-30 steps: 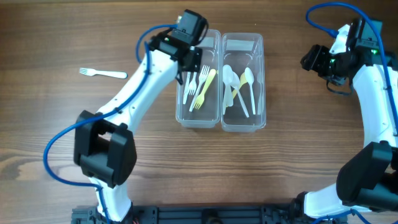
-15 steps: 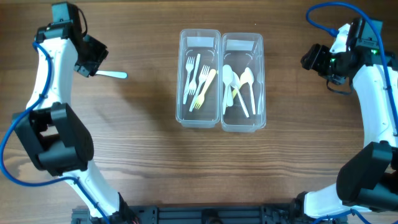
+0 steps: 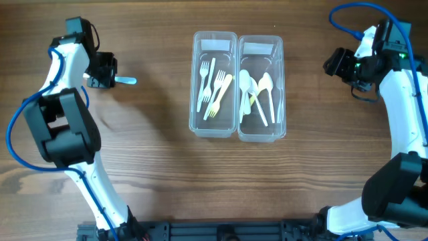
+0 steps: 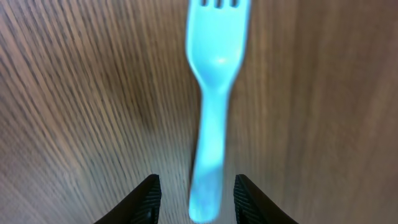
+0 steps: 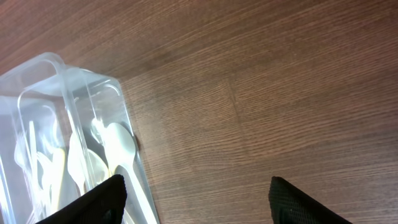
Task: Pack container
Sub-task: 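Return the left gripper and grasp the light blue fork, then carry the light blue fork into the left container and release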
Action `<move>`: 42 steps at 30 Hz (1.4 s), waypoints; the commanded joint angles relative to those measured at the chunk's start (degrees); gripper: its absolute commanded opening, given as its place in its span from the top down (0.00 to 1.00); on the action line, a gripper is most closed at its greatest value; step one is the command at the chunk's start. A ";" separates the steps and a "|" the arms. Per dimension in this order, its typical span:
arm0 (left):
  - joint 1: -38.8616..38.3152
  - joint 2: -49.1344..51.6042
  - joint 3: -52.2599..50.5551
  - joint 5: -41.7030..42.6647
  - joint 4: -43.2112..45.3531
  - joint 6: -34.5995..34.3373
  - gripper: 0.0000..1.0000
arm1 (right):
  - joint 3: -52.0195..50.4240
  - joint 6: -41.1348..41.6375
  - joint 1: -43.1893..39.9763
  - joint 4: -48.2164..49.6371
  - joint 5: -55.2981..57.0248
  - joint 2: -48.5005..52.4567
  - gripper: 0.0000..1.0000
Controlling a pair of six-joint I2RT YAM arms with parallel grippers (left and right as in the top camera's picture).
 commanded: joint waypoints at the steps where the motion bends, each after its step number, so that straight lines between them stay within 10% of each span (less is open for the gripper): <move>1: 2.05 1.99 0.48 0.63 0.20 -1.97 0.60 | -0.20 0.68 0.13 -0.74 -0.72 0.72 0.27; 16: 4.55 7.21 0.48 0.44 1.95 2.75 0.60 | -0.20 0.79 0.13 -2.27 -0.52 0.72 0.27; 24: 4.24 7.21 0.48 0.70 -0.52 3.21 0.85 | -0.20 0.85 0.13 -2.60 -0.55 0.72 0.27; 34: 2.49 6.91 0.63 12.31 -2.25 14.03 0.96 | -0.20 0.87 0.13 -2.60 -0.55 0.72 0.27; 42: -8.24 -3.78 0.70 2.73 -2.27 33.05 0.96 | -0.20 0.85 0.13 -2.58 -0.55 0.72 0.27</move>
